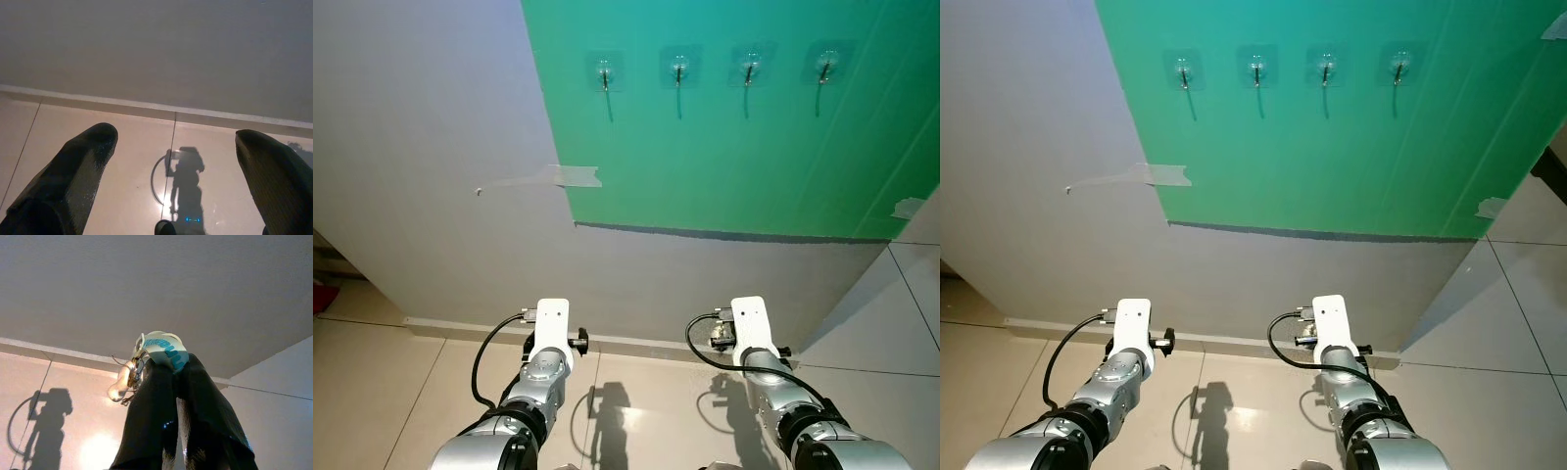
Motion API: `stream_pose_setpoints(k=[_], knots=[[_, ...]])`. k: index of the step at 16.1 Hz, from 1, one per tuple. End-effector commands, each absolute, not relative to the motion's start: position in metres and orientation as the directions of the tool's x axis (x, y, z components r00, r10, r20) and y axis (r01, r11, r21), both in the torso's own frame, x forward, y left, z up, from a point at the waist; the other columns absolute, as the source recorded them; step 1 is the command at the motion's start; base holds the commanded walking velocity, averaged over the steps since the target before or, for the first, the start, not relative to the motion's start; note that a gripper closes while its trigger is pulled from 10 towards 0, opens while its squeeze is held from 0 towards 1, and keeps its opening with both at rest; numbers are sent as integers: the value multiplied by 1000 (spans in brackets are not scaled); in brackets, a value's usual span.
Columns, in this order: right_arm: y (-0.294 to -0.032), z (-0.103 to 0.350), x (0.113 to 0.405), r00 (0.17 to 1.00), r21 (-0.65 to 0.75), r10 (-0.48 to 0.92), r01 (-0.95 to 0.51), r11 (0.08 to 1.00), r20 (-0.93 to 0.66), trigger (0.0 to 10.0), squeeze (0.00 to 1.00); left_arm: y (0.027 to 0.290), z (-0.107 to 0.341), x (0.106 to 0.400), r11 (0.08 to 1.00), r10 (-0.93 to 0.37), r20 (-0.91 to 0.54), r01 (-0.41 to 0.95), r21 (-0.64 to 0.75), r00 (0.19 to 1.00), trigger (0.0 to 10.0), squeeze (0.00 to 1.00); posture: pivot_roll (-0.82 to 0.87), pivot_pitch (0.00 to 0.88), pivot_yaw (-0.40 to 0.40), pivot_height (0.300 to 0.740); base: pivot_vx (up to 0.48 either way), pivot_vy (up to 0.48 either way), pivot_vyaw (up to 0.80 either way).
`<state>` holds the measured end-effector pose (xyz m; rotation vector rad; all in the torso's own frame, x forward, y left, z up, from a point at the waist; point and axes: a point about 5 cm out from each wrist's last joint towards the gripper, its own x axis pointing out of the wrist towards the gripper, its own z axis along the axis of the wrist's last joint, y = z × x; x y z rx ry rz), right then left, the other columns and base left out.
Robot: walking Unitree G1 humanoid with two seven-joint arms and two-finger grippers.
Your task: Hang keys on a hook
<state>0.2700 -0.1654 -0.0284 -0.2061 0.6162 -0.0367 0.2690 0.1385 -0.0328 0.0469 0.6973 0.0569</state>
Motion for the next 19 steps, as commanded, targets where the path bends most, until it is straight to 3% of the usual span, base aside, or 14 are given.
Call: stream_pose_setpoints(k=[1, 2, 19], knots=[[-164, -26, 273, 817, -219, -95, -40, 975, -568, 0, 0, 142, -29, 274, 996, 76, -628, -33, 80, 774, 10000, 0, -151, 0, 64, 740, 0, 0, 0], [-159, -28, 271, 813, -170, -55, -55, 984, -579, 0, 0, 142, -29, 273, 996, 76, -628, -32, 81, 774, 10000, 0, -151, 0, 64, 740, 0, 0, 0], [-167, -32, 267, 797, -204, -80, -55, 977, -598, 0, 0, 145, -32, 270, 995, 75, -640, -20, 94, 765, 10000, 0, -146, 0, 69, 740, 0, 0, 0]])
